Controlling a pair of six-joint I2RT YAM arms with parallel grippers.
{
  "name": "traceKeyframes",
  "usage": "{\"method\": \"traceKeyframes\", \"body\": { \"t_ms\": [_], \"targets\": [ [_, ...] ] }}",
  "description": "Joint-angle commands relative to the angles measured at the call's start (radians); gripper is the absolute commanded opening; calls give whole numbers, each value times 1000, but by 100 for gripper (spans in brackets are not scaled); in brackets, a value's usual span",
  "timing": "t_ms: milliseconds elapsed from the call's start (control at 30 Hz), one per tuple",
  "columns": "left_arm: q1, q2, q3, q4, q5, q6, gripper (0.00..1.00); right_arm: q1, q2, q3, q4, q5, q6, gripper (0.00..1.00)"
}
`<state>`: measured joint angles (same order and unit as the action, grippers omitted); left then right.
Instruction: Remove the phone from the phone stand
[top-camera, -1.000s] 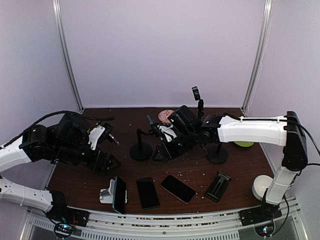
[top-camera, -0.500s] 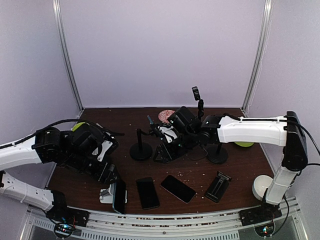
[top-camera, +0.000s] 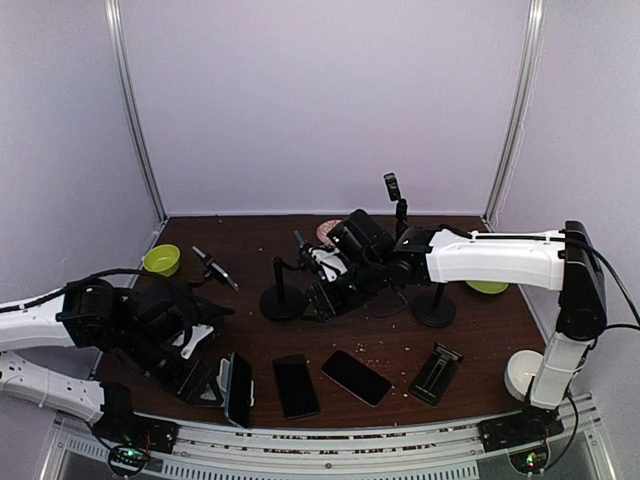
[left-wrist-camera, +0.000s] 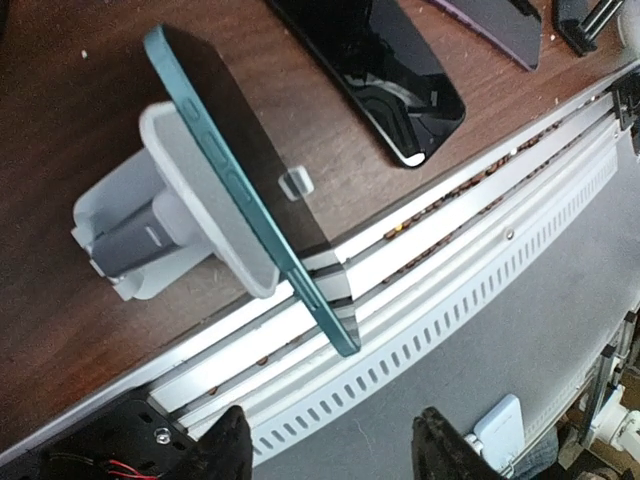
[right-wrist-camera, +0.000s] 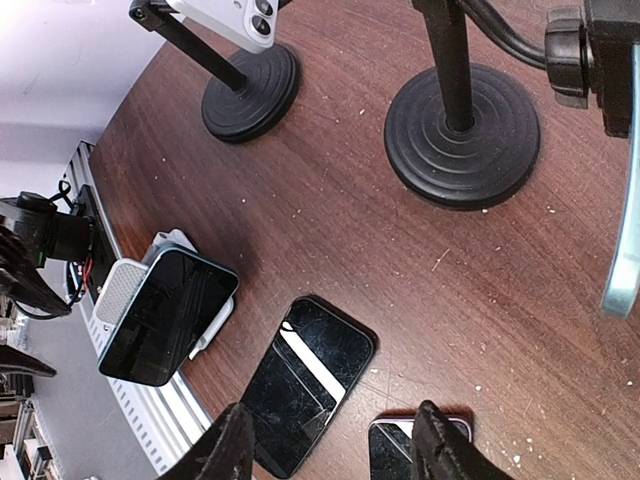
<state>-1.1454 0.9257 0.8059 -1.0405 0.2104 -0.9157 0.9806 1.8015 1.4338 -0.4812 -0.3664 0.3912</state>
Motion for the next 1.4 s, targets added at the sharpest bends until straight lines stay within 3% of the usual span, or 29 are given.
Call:
{"method": "traceKeyframes", "body": {
  "t_ms": [0,200,433,600,900,1067,1367],
  "targets": [
    [-28,11,-53,138,91,-100,55,4,3,17,3,3,-9,55],
    [-70,108,-40,174,81,-112,54,5,-19,-27,28,9,-1,55],
    [-71,181,-85,259,77,-181,45,5,-52,-68,51,24,1,55],
    [-71,241,-52,281,71,-150,39,4,-46,-73,51,24,-1,55],
    [-71,305,47,145,15,-107,1,5,-34,-54,37,28,-11,55],
    [-68,285,117,44,-25,-78,0,5,-19,-28,23,22,-18,55],
    [-25,199,190,26,-73,4,0,4,-49,-3,18,47,-18,54]
  ]
}}
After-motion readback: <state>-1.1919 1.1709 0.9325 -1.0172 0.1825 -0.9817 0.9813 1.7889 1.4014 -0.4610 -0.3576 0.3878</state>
